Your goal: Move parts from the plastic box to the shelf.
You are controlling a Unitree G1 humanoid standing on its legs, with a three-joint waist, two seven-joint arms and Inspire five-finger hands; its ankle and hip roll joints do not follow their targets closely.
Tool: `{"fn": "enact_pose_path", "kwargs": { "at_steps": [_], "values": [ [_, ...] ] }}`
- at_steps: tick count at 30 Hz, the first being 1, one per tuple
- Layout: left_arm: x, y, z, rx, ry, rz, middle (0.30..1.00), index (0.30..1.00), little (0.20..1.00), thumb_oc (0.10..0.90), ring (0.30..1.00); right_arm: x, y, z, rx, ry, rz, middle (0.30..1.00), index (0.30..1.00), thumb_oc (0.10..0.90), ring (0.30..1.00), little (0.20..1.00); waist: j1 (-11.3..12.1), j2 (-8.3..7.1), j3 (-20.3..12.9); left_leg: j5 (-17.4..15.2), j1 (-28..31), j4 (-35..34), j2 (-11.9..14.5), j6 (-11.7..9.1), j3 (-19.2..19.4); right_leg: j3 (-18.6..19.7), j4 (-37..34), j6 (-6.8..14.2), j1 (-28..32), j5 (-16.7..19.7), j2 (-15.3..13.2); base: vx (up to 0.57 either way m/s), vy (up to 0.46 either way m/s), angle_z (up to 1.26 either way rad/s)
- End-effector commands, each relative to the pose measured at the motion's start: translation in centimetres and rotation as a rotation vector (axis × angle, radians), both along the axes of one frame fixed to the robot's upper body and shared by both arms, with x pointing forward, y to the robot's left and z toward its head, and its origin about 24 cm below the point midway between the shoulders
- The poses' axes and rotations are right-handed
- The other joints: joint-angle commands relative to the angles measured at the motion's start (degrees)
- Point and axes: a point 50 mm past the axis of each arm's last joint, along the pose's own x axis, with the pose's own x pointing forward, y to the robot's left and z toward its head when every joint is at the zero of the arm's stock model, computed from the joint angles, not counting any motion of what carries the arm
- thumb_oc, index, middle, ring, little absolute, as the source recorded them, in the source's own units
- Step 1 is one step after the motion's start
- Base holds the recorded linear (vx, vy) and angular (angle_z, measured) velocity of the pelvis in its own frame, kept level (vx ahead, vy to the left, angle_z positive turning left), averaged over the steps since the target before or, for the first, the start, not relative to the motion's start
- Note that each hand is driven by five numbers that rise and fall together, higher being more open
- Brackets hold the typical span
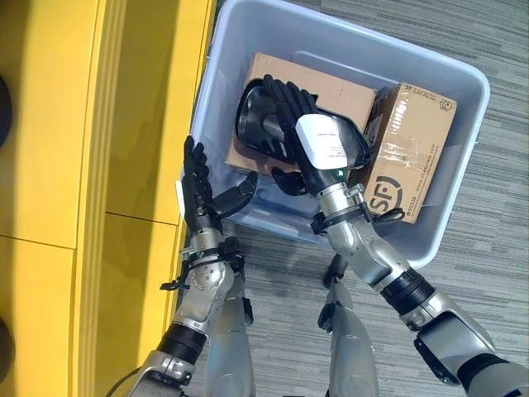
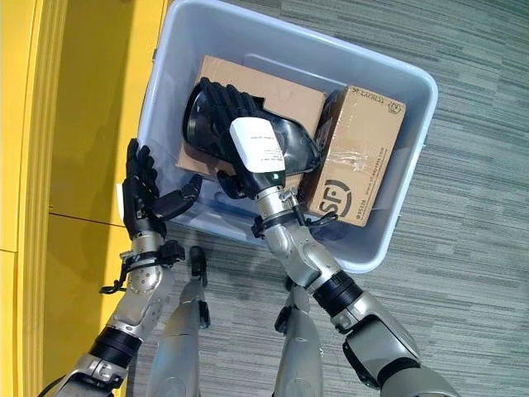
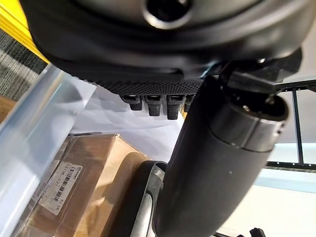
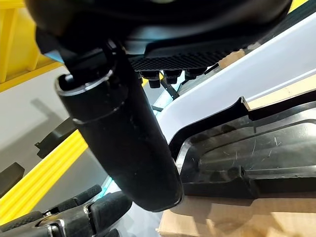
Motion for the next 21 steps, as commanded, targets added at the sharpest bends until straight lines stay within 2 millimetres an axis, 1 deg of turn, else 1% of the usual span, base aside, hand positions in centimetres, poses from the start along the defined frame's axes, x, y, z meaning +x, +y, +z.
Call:
{"fn": "enact_pose_path", "kwargs": {
  "at_steps": [1,13,14,15,16,17,19,21],
  "values": [
    [-0.6,-0.2,-4.3,-0.013,0.225,-0.007,1.000,1.000,1.000,0.900,1.000,-2.0,2.0,6.0,0.082,-0.277,0.129,1.000,1.000,0.900,1.000,1.000,-1.2,-0.44,2.3,-1.7,4.1,0.0,0.3,-0.7,2.4,5.0,10.6,5.0,7.3,-4.9,-3.4,0.00,0.000,0.00],
    [-0.3,-0.6,-4.3,-0.023,0.228,-0.015,1.000,1.000,1.000,0.900,1.000,-0.1,2.6,6.2,0.044,-0.265,0.054,1.000,1.000,0.900,1.000,1.000,-0.2,0.13,2.3,-1.7,2.9,0.4,-0.1,-0.6,1.9,4.7,10.6,5.0,7.0,-4.8,-3.7,0.00,0.000,0.00],
    [-0.8,-1.1,-4.3,0.031,0.202,-0.073,1.000,1.000,1.000,0.900,1.000,0.3,2.2,5.9,0.029,-0.253,0.031,1.000,1.000,0.900,1.000,1.000,0.1,0.33,2.3,-2.0,2.9,0.5,-0.2,-0.6,1.7,4.4,10.7,5.0,7.3,-5.3,-3.8,0.00,0.000,0.00],
    [-0.8,-1.1,-4.3,0.031,0.201,-0.073,1.000,1.000,1.000,0.900,1.000,0.3,2.2,5.9,0.029,-0.254,0.030,1.000,1.000,0.900,1.000,1.000,0.2,0.35,2.3,-1.8,2.7,0.5,-0.2,-0.5,1.7,4.4,10.6,5.0,7.1,-5.1,-3.8,0.00,0.000,0.00],
    [-1.2,-1.0,-5.7,0.067,0.261,-0.056,1.000,1.000,1.000,0.900,1.000,0.4,2.1,6.3,0.035,-0.273,0.021,1.000,1.000,0.900,1.000,1.000,0.6,0.32,2.3,-1.7,2.5,0.6,-0.2,-0.6,1.5,4.3,10.6,5.0,7.2,-5.1,-3.7,0.00,0.000,0.00],
    [-1.1,-0.7,-5.8,0.059,0.273,-0.030,1.000,1.000,1.000,0.900,1.000,0.8,1.9,6.5,0.036,-0.270,0.006,1.000,1.000,0.900,1.000,1.000,0.9,0.42,2.3,-1.7,2.3,0.6,-0.3,-0.5,1.4,4.2,10.5,5.0,7.2,-5.1,-3.8,0.00,0.000,0.00],
    [-1.1,-0.5,-5.0,0.042,0.239,-0.024,1.000,1.000,1.000,0.900,1.000,1.1,1.9,5.8,0.028,-0.245,-0.005,1.000,1.000,0.900,1.000,1.000,1.0,0.59,2.3,-1.8,2.0,0.7,-0.4,-0.5,1.3,4.0,10.6,5.0,6.9,-5.1,-4.0,0.02,0.003,0.05],
    [-1.1,-0.5,-4.9,0.033,0.231,-0.026,1.000,1.000,1.000,0.900,1.000,1.5,2.1,5.0,0.011,-0.209,-0.017,1.000,1.000,0.900,1.000,1.000,1.2,0.77,2.3,-1.9,1.7,0.9,-0.5,-0.4,1.3,4.0,10.7,4.9,6.8,-5.1,-3.9,0.01,0.004,0.02]
  ]
}}
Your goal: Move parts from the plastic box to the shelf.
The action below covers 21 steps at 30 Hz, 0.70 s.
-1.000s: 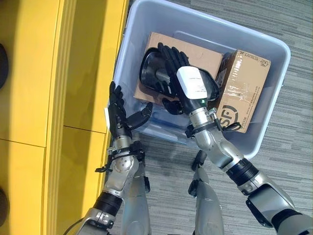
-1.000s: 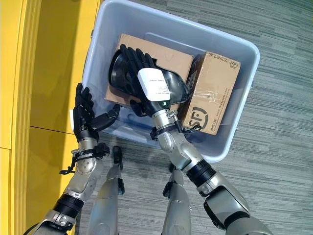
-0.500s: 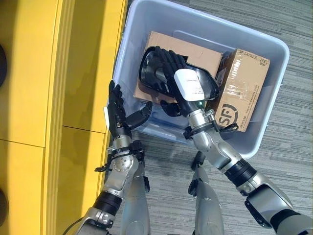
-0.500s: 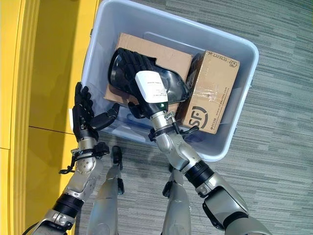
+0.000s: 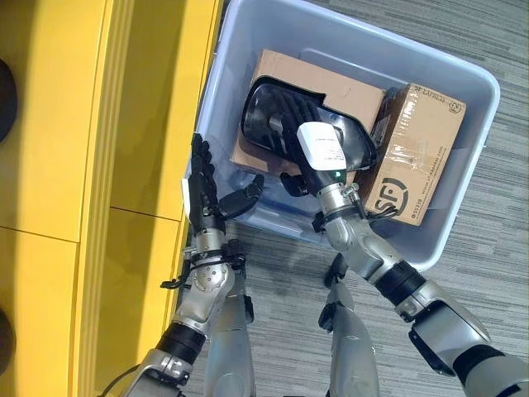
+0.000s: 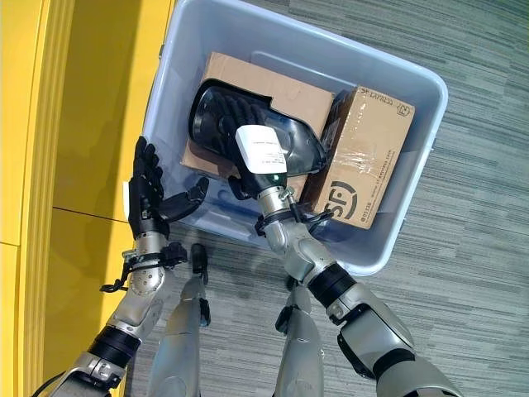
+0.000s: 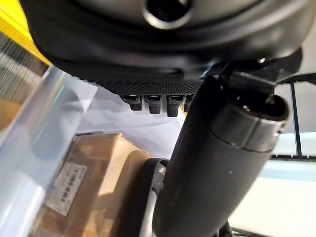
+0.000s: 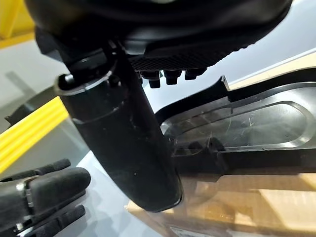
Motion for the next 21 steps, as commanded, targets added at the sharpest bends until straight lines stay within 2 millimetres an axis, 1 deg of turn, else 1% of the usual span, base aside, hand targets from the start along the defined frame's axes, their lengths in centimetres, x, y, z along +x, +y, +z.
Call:
{"fn": "enact_pose_path", "kwargs": {
  "at_steps": [1,9,21],
  "values": [
    [-1.1,0.0,-5.1,-0.044,0.253,0.021,1.000,1.000,1.000,0.900,1.000,-0.4,2.2,5.9,0.049,-0.242,0.082,1.000,1.000,0.900,1.000,1.000,0.3,0.81,2.3,-1.9,3.4,0.1,-0.3,-0.4,2.0,4.6,10.5,4.9,7.6,-5.2,-3.7,0.00,0.000,0.00],
    [-0.9,-0.3,-4.2,-0.079,0.220,-0.003,1.000,1.000,1.000,0.900,1.000,0.7,2.7,5.4,0.018,-0.192,0.040,1.000,1.000,0.900,1.000,1.000,0.9,1.65,2.3,-2.0,2.7,0.5,-0.5,-0.3,1.9,4.6,10.8,4.7,7.0,-5.7,-3.8,0.00,0.000,0.00],
    [-0.8,-0.5,-4.1,-0.099,0.220,-0.015,1.000,1.000,1.000,0.900,1.000,1.5,3.3,5.0,0.019,-0.123,0.031,1.000,1.000,0.900,1.000,1.000,1.5,2.43,2.3,-2.4,1.8,1.1,-0.5,-0.3,1.5,4.4,11.8,4.6,6.1,-6.5,-3.8,0.00,0.001,0.01]
  ]
}}
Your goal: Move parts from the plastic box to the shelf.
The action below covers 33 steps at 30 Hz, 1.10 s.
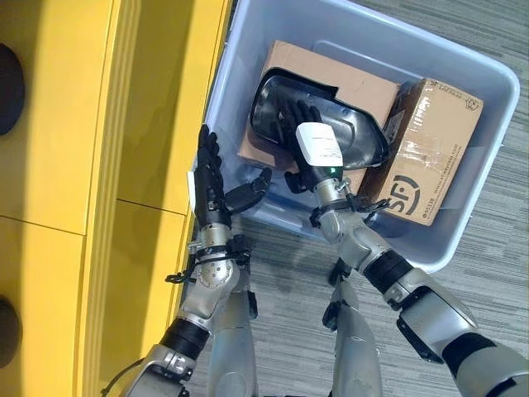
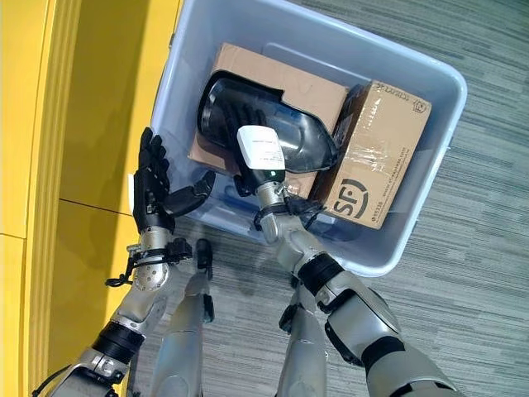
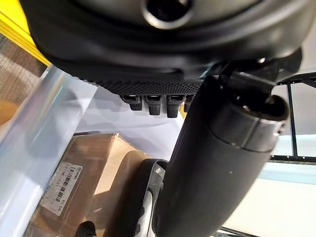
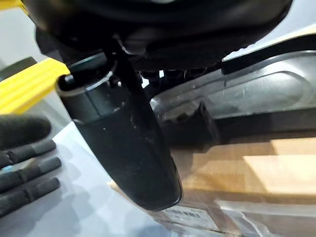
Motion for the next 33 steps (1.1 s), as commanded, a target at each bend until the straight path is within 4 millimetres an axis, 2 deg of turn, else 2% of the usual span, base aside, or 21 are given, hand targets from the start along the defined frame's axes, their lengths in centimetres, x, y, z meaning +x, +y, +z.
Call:
{"fn": "enact_pose_path", "kwargs": {
  "at_steps": [1,12,20,27,33],
  "values": [
    [-1.0,0.5,-4.8,-0.067,0.242,0.011,1.000,1.000,1.000,0.900,1.000,-0.5,3.1,6.1,0.068,-0.204,0.129,1.000,1.000,0.900,1.000,1.000,-0.1,0.77,2.3,-2.1,3.6,0.0,-0.5,-0.4,2.1,4.8,11.3,4.6,7.3,-6.2,-3.7,0.00,0.000,0.00],
    [-1.0,0.0,-4.9,-0.067,0.247,-0.015,1.000,1.000,1.000,0.900,1.000,1.3,2.6,4.5,0.074,-0.083,0.035,1.000,1.000,0.900,1.000,1.000,1.0,1.52,2.3,-2.4,2.8,0.6,-0.7,-0.3,1.6,4.5,11.9,4.5,7.1,-6.8,-3.8,0.00,0.000,0.00],
    [-1.0,-0.7,-5.0,-0.066,0.248,-0.075,1.000,1.000,1.000,0.900,1.000,3.5,-0.1,3.0,0.062,0.048,-0.146,1.000,1.000,0.900,1.000,1.000,3.3,3.18,2.3,-2.3,2.4,0.9,-1.2,-0.1,1.0,4.0,12.0,4.5,7.3,-7.2,-3.9,0.00,0.001,0.01],
    [-1.0,-1.3,-5.3,-0.063,0.262,-0.115,1.000,1.000,1.000,0.900,1.000,4.4,-2.5,3.0,0.073,0.098,-0.240,1.000,1.000,0.900,1.000,1.000,4.6,4.36,2.3,-2.3,2.4,1.2,-1.4,0.0,0.7,3.9,12.6,4.4,7.2,-7.7,-4.1,0.01,0.004,0.03],
    [-1.0,-1.5,-5.4,-0.059,0.268,-0.132,1.000,1.000,1.000,0.900,1.000,4.7,-3.6,2.7,0.063,0.128,-0.280,1.000,1.000,0.900,1.000,1.000,5.2,4.80,2.3,-2.3,2.4,1.4,-1.5,0.1,0.6,3.9,12.9,4.3,7.3,-7.9,-4.1,0.00,0.004,0.05]
  ]
}}
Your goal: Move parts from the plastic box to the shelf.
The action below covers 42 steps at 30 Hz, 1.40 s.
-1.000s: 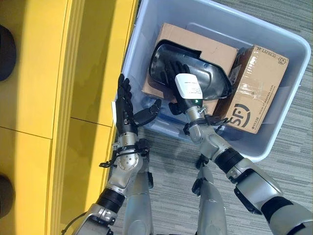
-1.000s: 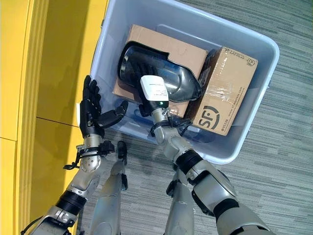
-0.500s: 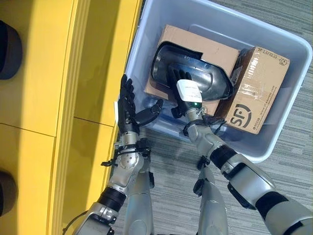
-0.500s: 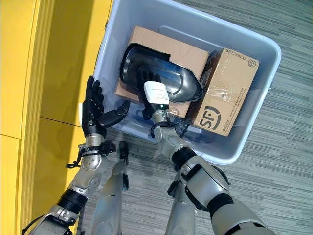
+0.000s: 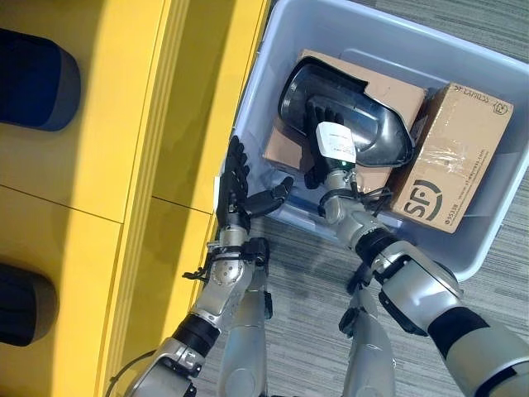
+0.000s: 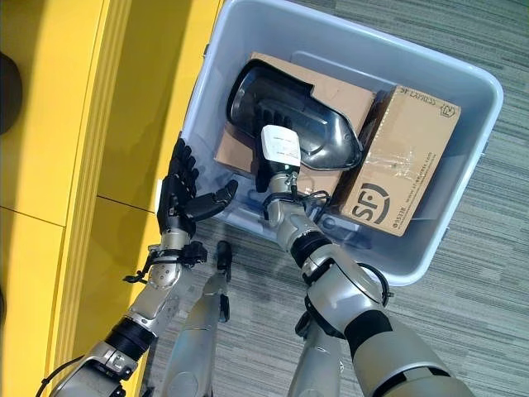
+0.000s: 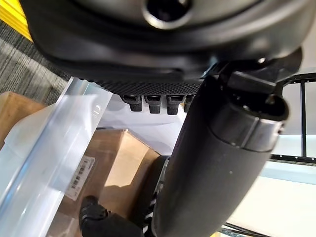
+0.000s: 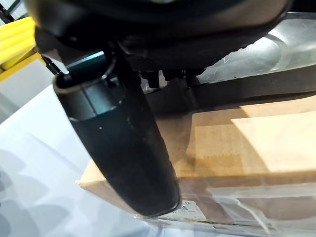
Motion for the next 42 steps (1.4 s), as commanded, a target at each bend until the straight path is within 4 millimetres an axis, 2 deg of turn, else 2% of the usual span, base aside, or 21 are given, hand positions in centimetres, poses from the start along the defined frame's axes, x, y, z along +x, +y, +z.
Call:
{"fn": "enact_pose_path", "kwargs": {
  "at_steps": [1,4,5,9,10,11,27,36,42],
  "values": [
    [-1.7,0.6,-4.4,-0.004,0.201,0.009,1.000,1.000,1.000,0.900,1.000,1.2,-1.7,3.0,0.023,-0.001,-0.067,1.000,1.000,0.900,1.000,1.000,2.4,0.48,3.5,-2.5,2.8,0.4,-0.9,-0.2,2.4,5.1,9.6,4.5,7.4,-6.1,-3.0,0.00,0.000,0.00],
    [-1.7,0.6,-4.4,-0.004,0.201,0.009,1.000,1.000,1.000,0.900,1.000,1.2,-1.7,3.0,0.023,-0.001,-0.067,1.000,1.000,0.900,1.000,1.000,2.4,0.49,3.5,-2.5,2.8,0.4,-0.9,-0.2,2.4,5.1,9.6,4.5,7.4,-6.1,-3.0,0.00,0.000,0.00],
    [-1.8,0.5,-4.7,0.002,0.211,-0.007,1.000,1.000,1.000,0.900,1.000,1.3,-2.9,2.6,0.010,0.036,-0.102,1.000,1.000,0.900,1.000,1.000,2.9,1.02,3.5,-2.5,3.0,0.3,-0.8,-0.1,2.2,5.1,9.9,4.5,7.3,-6.2,-3.1,0.00,0.000,0.00],
    [-1.8,0.4,-4.9,0.009,0.219,-0.015,1.000,1.000,1.000,0.900,1.000,1.3,-3.4,2.0,0.006,0.054,-0.112,1.000,1.000,0.900,1.000,1.000,3.0,1.14,3.5,-2.5,3.2,0.4,-0.7,-0.1,2.2,5.1,10.0,4.4,7.3,-6.3,-3.2,0.00,0.000,0.00],
    [-1.8,0.4,-5.0,0.009,0.222,-0.016,1.000,1.000,1.000,0.900,1.000,1.3,-3.4,1.9,0.006,0.061,-0.112,0.602,0.602,0.616,0.602,0.602,3.0,1.16,3.5,-2.5,3.2,0.4,-0.7,-0.1,2.2,5.1,10.0,4.4,7.4,-6.4,-3.2,0.00,0.000,0.00],
    [-1.8,0.4,-5.0,0.010,0.223,-0.017,1.000,1.000,1.000,0.900,1.000,1.3,-3.4,1.7,0.003,0.070,-0.112,0.300,0.300,0.400,0.300,0.300,3.0,1.18,3.5,-2.5,3.2,0.4,-0.7,-0.1,2.2,5.2,10.0,4.4,7.4,-6.4,-3.2,0.00,0.000,0.00],
    [-1.7,0.4,-5.2,0.020,0.237,-0.015,1.000,1.000,1.000,0.900,1.000,1.0,-3.1,0.7,-0.046,0.087,-0.093,0.300,0.300,0.400,0.300,0.300,2.8,1.40,3.5,-2.7,3.6,0.8,-0.6,0.0,2.2,5.6,11.4,4.2,7.0,-7.1,-3.2,0.00,0.000,0.00],
    [-1.6,0.5,-5.3,0.028,0.239,-0.014,1.000,1.000,1.000,0.900,1.000,0.3,-3.5,-2.4,-0.182,0.159,-0.078,0.300,0.300,0.400,0.300,0.300,2.3,1.23,3.5,-2.6,5.1,0.8,-0.4,-0.2,2.2,5.9,12.0,4.1,7.8,-7.6,-3.1,0.00,0.000,0.00],
    [-1.6,0.7,-5.4,0.039,0.239,-0.010,1.000,1.000,1.000,0.900,1.000,-0.1,-3.5,-3.5,-0.239,0.174,-0.055,0.300,0.300,0.400,0.300,0.300,1.8,0.75,3.5,-2.3,7.5,0.4,0.1,-0.4,2.3,6.2,11.9,3.9,9.3,-7.6,-2.9,0.00,0.000,0.00]
  ]
}}
